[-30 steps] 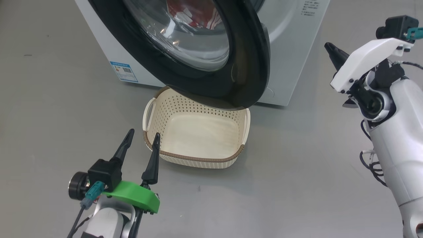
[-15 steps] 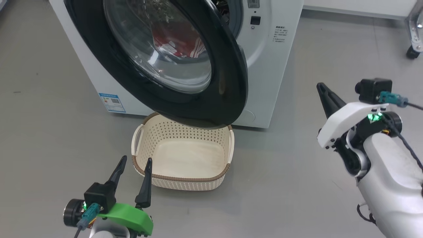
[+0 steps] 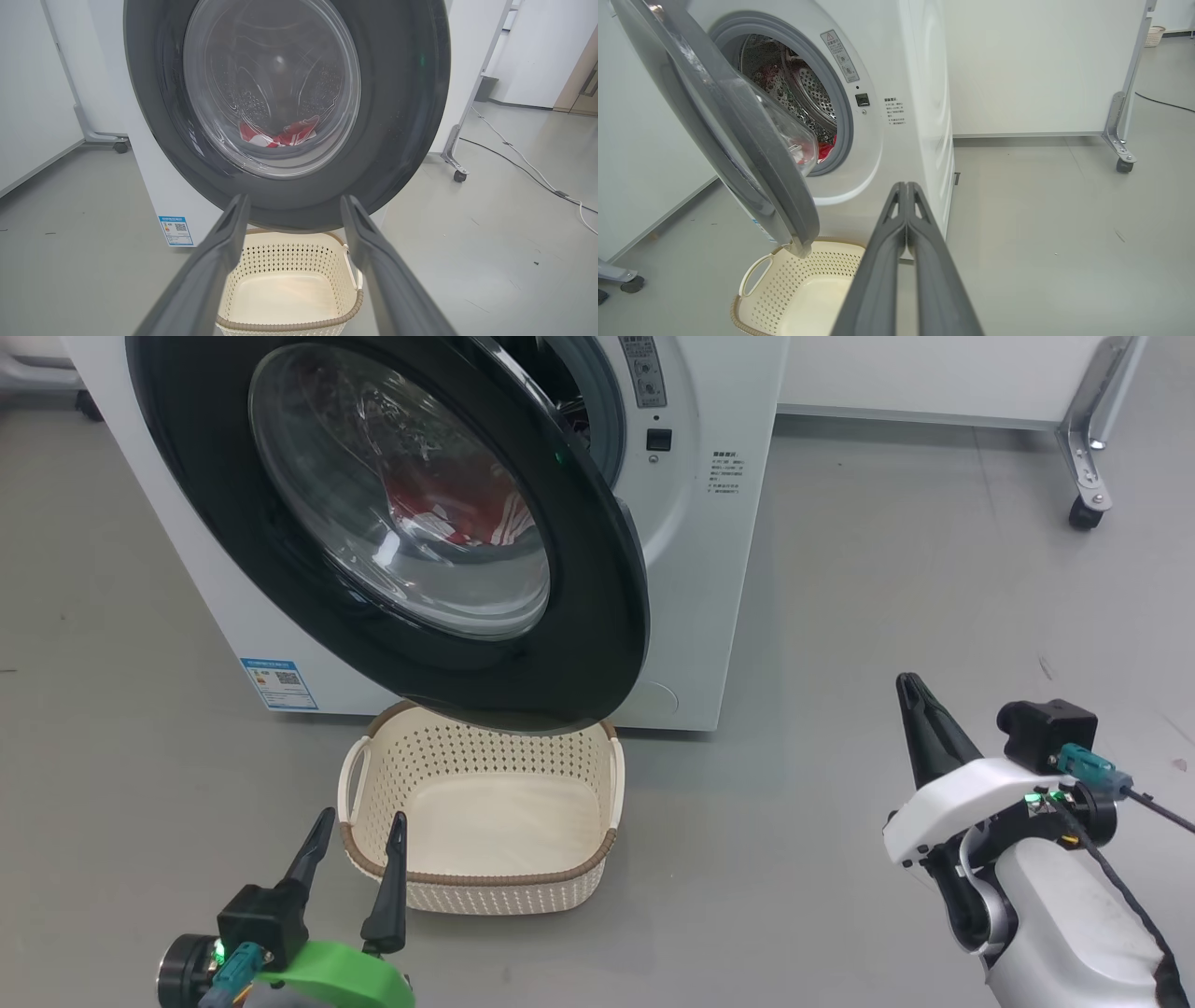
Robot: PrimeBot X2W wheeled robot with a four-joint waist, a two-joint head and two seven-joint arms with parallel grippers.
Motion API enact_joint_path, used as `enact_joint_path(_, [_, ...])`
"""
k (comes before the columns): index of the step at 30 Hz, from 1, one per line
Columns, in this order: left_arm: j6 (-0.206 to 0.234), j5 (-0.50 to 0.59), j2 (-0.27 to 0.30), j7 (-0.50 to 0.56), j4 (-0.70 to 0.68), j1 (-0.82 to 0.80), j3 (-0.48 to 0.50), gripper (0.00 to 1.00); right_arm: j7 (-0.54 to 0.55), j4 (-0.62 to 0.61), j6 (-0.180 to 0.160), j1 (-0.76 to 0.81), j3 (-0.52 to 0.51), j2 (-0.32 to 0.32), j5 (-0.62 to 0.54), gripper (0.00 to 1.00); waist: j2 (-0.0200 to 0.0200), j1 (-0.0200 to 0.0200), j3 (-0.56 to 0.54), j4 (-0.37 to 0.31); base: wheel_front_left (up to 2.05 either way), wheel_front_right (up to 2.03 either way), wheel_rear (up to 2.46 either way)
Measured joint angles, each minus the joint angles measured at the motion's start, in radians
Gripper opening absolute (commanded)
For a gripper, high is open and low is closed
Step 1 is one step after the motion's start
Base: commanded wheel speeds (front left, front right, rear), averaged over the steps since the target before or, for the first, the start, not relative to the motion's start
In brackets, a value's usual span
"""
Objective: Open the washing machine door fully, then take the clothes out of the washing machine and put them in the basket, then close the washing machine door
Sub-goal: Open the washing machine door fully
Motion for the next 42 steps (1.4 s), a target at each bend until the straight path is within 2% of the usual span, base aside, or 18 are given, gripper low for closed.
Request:
enact_joint_path(1, [0.0,0.0,0.0,0.0,-0.001,0.003,0.0,1.0,-0.011,-0.001,-0.007,0.011,0.0,-0.001,0.0,0.94,0.0,0.0,-0.002,-0.003,0.0,0.0,0.0])
enact_joint_path(2, [0.0,0.0,0.0,0.0,-0.002,0.003,0.0,1.0,-0.023,-0.003,-0.011,0.02,0.001,-0.003,-0.006,1.0,0.0,0.0,-0.003,-0.005,0.0,0.0,0.0])
enact_joint_path(11, [0.0,0.001,0.0,0.0,-0.013,0.008,0.014,1.0,-0.045,-0.016,-0.041,0.083,-0.008,0.013,-0.018,1.0,0.0,0.0,-0.006,-0.013,0.0,0.0,0.0])
enact_joint_path(19, [0.0,0.009,0.0,0.0,-0.026,0.024,0.021,1.0,-0.047,-0.039,-0.051,0.108,-0.012,0.022,-0.023,1.0,0.0,0.0,-0.002,-0.015,0.0,0.0,0.0])
enact_joint_path(42, [-0.001,0.021,0.0,0.0,-0.032,0.026,0.039,1.0,-0.054,-0.08,-0.055,0.132,-0.027,0.031,-0.041,1.0,0.0,0.0,-0.002,-0.019,0.0,0.0,0.0])
